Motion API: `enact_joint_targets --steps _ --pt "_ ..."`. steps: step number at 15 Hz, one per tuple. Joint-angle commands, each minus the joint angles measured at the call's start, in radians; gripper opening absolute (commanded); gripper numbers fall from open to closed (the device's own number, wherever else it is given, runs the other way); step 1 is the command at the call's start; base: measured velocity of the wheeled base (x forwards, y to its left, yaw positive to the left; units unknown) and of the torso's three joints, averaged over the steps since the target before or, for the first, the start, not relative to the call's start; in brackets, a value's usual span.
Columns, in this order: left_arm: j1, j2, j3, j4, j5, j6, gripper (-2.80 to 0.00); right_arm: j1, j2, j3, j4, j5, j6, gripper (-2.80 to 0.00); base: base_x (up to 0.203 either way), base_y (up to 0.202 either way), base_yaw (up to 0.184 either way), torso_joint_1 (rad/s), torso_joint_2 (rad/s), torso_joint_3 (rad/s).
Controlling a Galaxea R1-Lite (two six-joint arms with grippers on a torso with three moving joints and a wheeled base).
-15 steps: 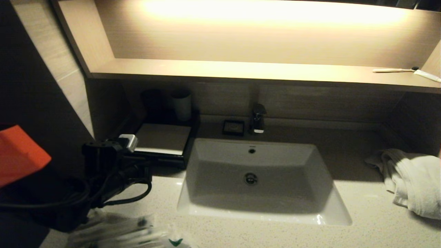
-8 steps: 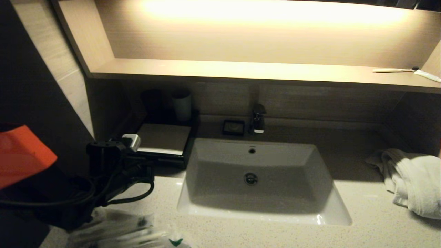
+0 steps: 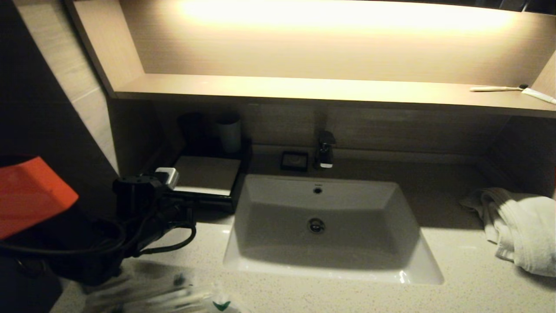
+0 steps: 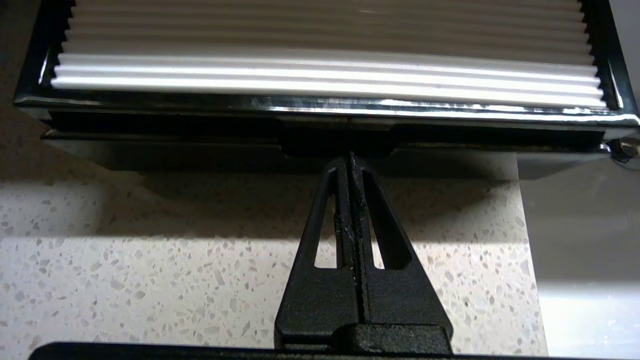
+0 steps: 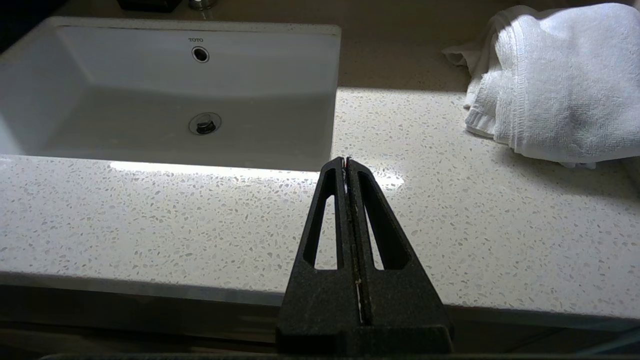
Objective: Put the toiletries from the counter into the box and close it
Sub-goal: Open the drawer
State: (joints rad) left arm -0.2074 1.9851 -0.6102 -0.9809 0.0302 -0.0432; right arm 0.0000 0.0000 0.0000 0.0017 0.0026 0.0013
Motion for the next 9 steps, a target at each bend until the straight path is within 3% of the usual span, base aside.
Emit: enact_joint_targets --steps 1,9 --pt "0.000 0.009 -0.006 -0.005 0.000 -0.001 -2.80 0.000 0.000 0.000 0.000 0.000 0.000 -2.80 0.000 0.000 0.000 0.000 0.00 0.000" --pt "-0.001 0.024 -0.019 -0.007 0.000 -0.001 -2.80 0.000 0.000 0.000 0.000 0.000 0.000 -2.80 0.000 0.000 0.000 0.000 0.00 0.000"
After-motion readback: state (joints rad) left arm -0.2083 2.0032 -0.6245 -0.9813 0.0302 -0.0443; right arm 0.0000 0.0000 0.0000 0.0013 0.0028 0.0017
